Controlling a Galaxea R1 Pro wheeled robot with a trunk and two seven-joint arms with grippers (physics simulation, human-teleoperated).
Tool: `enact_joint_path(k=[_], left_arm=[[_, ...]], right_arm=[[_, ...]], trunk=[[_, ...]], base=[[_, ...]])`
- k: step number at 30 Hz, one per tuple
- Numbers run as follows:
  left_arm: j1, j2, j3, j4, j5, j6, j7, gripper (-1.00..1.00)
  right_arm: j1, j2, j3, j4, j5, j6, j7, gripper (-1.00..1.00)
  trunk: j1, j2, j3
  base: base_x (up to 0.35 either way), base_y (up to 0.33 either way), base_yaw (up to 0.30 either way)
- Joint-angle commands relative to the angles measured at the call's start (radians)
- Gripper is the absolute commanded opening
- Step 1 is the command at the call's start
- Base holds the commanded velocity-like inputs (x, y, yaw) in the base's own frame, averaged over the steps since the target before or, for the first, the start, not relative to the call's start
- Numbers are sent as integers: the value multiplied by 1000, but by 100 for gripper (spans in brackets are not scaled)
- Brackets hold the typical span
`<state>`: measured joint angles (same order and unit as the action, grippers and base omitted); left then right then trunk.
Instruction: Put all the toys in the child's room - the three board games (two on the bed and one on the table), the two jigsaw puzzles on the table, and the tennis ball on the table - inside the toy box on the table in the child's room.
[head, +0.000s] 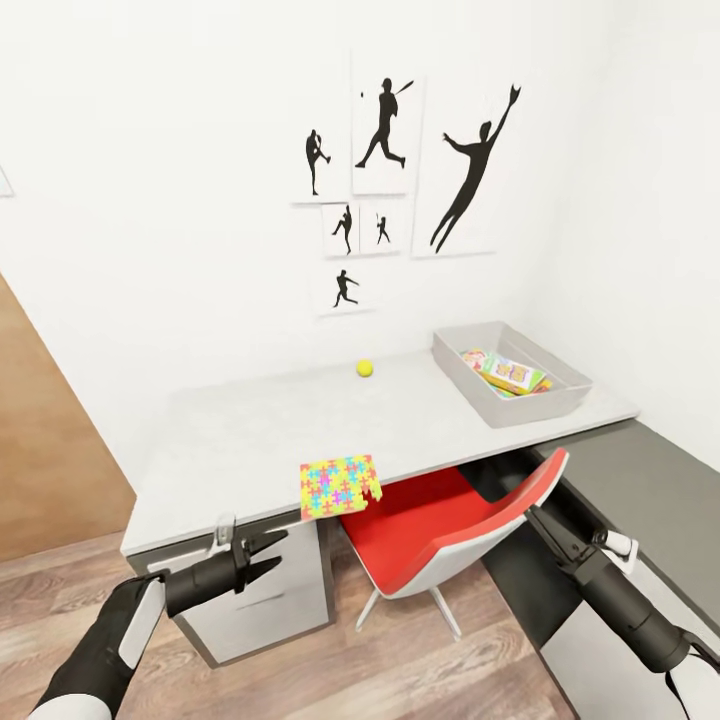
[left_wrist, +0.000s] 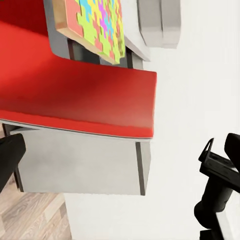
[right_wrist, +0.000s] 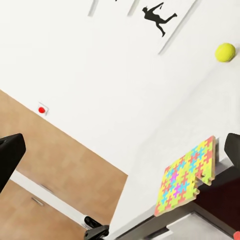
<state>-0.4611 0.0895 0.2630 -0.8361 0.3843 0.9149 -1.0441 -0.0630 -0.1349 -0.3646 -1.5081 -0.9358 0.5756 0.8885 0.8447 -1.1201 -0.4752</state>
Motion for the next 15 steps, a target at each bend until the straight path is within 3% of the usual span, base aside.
enact_joint_path(k=[1,7,15], left_arm=[[-1,1,1,0,0,5,-4,100],[-1,18,1,0,3,5,-8,100],[-1,23,1,0,2,3,-8,100]], right_arm=[[-1,0,0,0,-6,7,1,100],[0,0,1,0,-6,6,2,100],[-1,2,1,0,-5,5,3,100]], trunk=[[4,-8,-4],[27,-50,-23],[58,-106,-48]], base=[[0,0,0],[0,0,0],[0,0,0]])
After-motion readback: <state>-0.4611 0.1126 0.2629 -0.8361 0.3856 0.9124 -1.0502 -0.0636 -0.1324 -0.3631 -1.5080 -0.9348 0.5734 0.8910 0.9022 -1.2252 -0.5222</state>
